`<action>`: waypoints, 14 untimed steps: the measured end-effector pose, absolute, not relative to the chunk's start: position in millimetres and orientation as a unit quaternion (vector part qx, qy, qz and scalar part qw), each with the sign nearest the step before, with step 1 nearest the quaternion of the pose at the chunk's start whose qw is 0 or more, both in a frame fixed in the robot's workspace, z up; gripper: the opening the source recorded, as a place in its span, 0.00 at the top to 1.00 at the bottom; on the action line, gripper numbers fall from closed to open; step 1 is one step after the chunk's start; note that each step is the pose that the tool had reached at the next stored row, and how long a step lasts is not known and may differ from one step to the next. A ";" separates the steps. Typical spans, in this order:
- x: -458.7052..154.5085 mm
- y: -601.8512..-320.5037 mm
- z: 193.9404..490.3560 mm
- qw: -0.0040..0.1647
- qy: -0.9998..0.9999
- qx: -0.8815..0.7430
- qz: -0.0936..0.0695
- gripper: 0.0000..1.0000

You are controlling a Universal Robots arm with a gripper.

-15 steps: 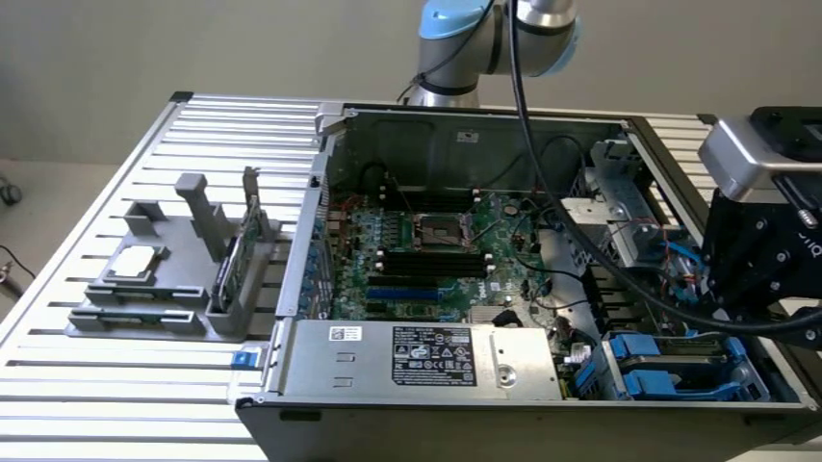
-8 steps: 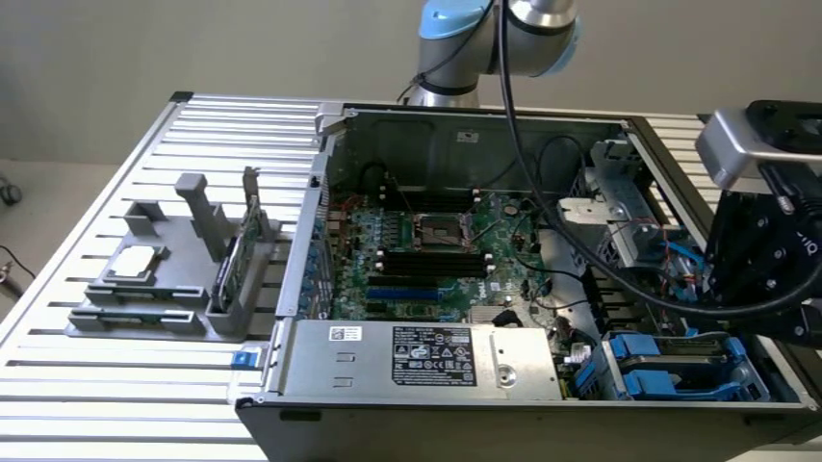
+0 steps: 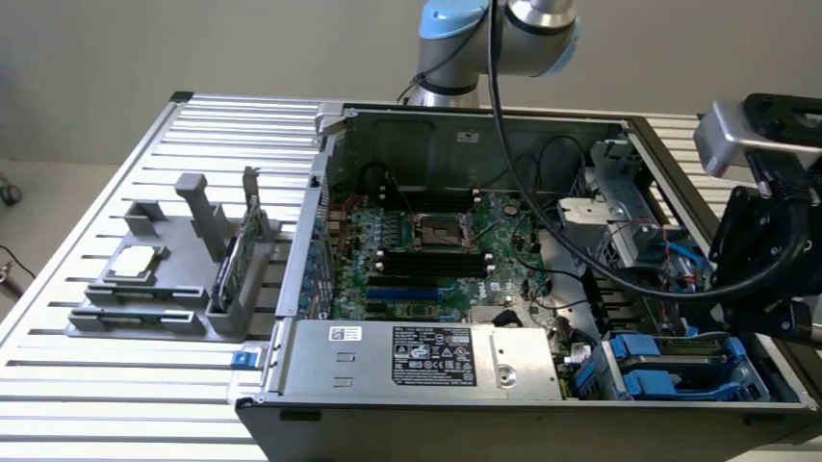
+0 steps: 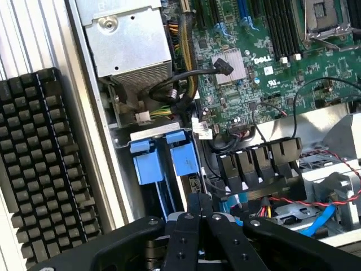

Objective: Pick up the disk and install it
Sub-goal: 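Insert the first disk wire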

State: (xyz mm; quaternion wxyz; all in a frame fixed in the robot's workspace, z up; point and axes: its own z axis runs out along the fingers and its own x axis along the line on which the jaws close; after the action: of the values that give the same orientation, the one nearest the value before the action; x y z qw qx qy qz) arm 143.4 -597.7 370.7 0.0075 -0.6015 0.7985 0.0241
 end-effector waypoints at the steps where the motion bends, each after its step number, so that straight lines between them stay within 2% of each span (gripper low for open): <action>1: 143.4 -597.7 370.6 0.008 0.803 -0.596 0.024 0.89; 14: 143.4 -597.7 370.7 0.011 0.855 -0.518 0.024 0.89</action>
State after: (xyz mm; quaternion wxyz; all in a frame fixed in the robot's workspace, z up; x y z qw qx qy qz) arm 143.4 -597.7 370.7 0.0106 -0.5181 0.8549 0.0241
